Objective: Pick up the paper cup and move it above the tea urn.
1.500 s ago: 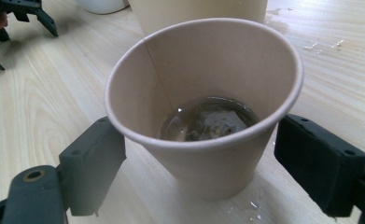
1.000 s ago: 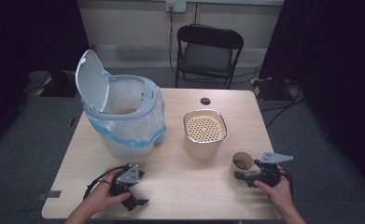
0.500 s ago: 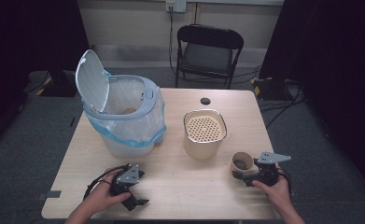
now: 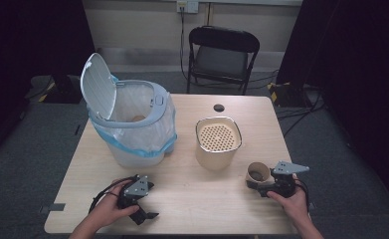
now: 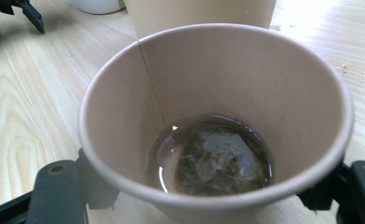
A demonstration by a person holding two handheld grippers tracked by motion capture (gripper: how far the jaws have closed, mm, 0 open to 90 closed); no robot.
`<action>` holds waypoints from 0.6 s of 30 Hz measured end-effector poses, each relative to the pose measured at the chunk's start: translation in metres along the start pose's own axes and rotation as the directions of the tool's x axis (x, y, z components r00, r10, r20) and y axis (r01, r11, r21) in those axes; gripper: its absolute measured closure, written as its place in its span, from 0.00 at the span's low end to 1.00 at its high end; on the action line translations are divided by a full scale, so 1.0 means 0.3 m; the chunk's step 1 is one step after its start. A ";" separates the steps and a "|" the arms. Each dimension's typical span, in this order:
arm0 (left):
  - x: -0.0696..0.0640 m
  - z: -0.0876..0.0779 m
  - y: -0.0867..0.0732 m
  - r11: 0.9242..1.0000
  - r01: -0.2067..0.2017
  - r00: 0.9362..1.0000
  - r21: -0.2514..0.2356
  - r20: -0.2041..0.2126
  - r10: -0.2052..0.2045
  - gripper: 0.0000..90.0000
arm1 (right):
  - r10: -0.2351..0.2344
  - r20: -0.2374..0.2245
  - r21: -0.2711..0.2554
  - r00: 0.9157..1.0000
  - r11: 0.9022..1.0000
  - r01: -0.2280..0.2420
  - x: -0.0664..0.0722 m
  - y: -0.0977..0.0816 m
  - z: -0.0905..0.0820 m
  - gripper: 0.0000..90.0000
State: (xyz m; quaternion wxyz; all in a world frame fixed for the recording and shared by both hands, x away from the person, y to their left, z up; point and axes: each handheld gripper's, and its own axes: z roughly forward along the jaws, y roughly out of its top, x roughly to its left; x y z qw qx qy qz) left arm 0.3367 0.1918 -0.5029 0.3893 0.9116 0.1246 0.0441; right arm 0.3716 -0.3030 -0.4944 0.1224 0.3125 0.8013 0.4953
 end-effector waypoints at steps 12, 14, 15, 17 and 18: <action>0.000 0.000 0.000 1.000 0.001 1.000 -0.001 0.002 -0.001 0.00 | -0.005 0.007 0.000 1.000 1.000 0.005 0.004 0.001 -0.003 0.29; 0.000 0.000 0.000 1.000 0.000 1.000 0.000 0.000 0.000 0.00 | -0.011 0.008 0.002 1.000 1.000 0.011 0.006 0.006 -0.005 0.29; 0.000 0.000 0.000 1.000 0.000 1.000 0.000 0.000 0.000 0.00 | -0.012 0.010 0.001 1.000 1.000 0.012 0.006 0.010 -0.008 0.29; 0.000 0.000 0.000 1.000 0.000 1.000 0.000 0.000 0.000 0.00 | -0.015 0.015 0.000 1.000 1.000 0.015 0.006 0.017 -0.011 0.30; 0.000 0.000 0.000 1.000 0.001 1.000 0.001 0.001 -0.001 0.00 | -0.017 0.020 0.003 1.000 1.000 0.017 0.005 0.022 -0.012 0.30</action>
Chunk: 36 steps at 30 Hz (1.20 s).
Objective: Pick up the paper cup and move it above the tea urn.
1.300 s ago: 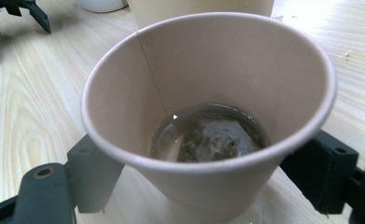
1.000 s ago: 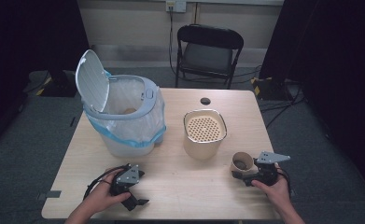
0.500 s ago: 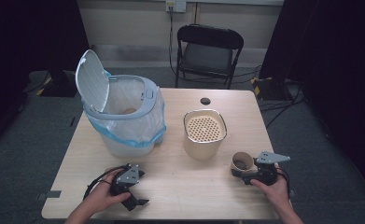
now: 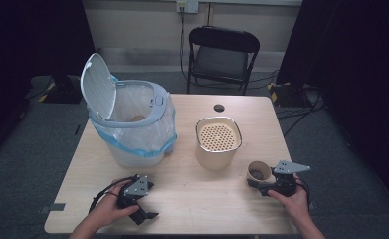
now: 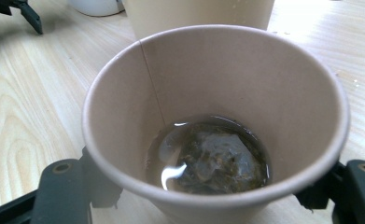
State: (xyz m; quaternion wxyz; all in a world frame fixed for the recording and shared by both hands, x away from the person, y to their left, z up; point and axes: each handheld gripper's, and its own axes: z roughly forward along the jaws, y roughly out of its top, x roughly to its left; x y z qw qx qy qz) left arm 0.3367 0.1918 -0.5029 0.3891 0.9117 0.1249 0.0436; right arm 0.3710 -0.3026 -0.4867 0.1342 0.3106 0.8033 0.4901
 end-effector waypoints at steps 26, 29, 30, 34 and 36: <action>0.000 0.000 0.000 1.000 -0.001 1.000 0.001 -0.001 0.001 0.00 | -0.051 0.052 -0.001 0.997 0.999 0.051 -0.129 0.142 0.035 0.31; 0.000 0.000 0.000 1.000 -0.002 1.000 0.001 0.000 0.002 0.00 | -0.050 0.058 0.005 0.997 0.999 0.050 -0.149 0.159 0.046 0.31; 0.000 0.000 0.000 1.000 0.000 1.000 0.001 0.002 0.000 0.00 | -0.056 0.061 0.010 0.997 0.998 0.056 -0.158 0.167 0.052 0.31; 0.000 0.000 0.000 1.000 0.000 1.000 0.001 0.005 0.000 0.00 | -0.056 0.068 0.002 0.996 0.998 0.056 -0.176 0.194 0.064 0.31; 0.000 0.000 0.000 1.000 0.000 1.000 0.001 0.004 0.000 0.00 | -0.062 0.074 0.006 0.995 0.998 0.062 -0.184 0.207 0.070 0.31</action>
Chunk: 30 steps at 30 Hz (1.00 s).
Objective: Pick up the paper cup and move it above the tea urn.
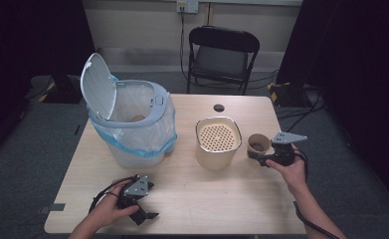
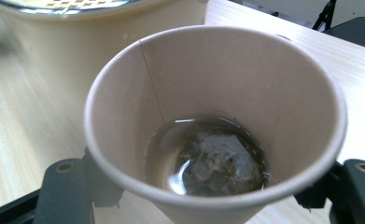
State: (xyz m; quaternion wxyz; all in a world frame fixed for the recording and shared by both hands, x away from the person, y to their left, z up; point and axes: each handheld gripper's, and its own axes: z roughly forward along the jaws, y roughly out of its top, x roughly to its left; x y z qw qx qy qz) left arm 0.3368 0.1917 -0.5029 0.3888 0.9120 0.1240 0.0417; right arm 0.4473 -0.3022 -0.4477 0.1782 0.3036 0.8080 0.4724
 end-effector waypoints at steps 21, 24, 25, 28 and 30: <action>0.000 0.000 0.000 1.000 0.000 1.000 0.000 0.001 0.000 0.00 | -0.054 0.049 0.009 0.997 0.999 0.054 -0.105 0.128 0.032 0.32; 0.000 0.000 0.000 1.000 0.000 1.000 0.000 0.000 0.000 0.00 | -0.047 0.056 -0.012 0.997 0.999 0.048 -0.117 0.141 0.037 0.32; 0.000 0.000 0.000 1.000 0.000 1.000 0.000 0.000 0.000 0.00 | -0.047 0.058 -0.015 0.997 0.999 0.048 -0.120 0.144 0.039 0.32; 0.000 0.000 0.000 1.000 0.000 1.000 0.000 0.001 0.000 0.00 | -0.052 0.071 -0.011 0.996 0.999 0.053 -0.132 0.163 0.048 0.32; 0.000 0.000 0.000 1.000 0.000 1.000 0.000 0.001 0.000 0.00 | -0.051 0.071 -0.017 0.996 0.998 0.053 -0.138 0.174 0.055 0.32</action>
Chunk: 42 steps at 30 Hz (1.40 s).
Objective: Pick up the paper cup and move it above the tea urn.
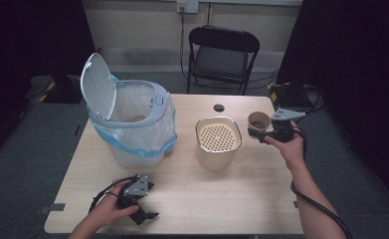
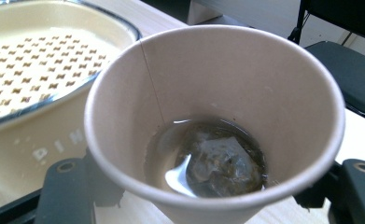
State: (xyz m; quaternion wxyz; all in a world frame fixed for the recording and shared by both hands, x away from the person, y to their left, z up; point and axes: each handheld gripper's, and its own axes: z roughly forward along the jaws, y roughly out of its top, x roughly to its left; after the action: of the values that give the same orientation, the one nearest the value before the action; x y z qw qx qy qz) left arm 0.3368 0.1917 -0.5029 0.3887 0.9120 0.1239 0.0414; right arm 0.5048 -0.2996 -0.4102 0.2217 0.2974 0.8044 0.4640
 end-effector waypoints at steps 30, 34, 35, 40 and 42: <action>0.000 0.000 0.000 1.000 -0.001 1.000 -0.003 -0.005 0.001 0.00 | -0.100 -0.002 -0.050 0.995 0.994 0.100 -0.056 0.149 0.107 0.32; 0.002 -0.002 0.001 1.000 -0.013 1.000 -0.001 -0.012 0.013 0.00 | -0.115 -0.007 -0.061 0.993 0.992 0.115 -0.057 0.165 0.114 0.32; 0.002 -0.001 0.001 1.000 -0.009 1.000 -0.001 -0.009 0.009 0.00 | -0.125 -0.007 -0.057 0.992 0.991 0.124 -0.057 0.171 0.115 0.32; 0.001 -0.001 0.001 1.000 -0.009 1.000 -0.002 -0.009 0.009 0.00 | -0.160 -0.006 -0.054 0.987 0.986 0.160 -0.059 0.203 0.121 0.32; 0.001 -0.002 0.001 1.000 -0.010 1.000 -0.001 -0.007 0.010 0.00 | -0.171 -0.012 -0.061 0.985 0.983 0.170 -0.061 0.219 0.120 0.32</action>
State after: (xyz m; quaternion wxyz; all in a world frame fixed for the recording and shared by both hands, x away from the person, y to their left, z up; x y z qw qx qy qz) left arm 0.3372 0.1919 -0.5024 0.3887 0.9122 0.1210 0.0467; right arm 0.5588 -0.2643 -0.3679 0.2627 0.2166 0.8146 0.4695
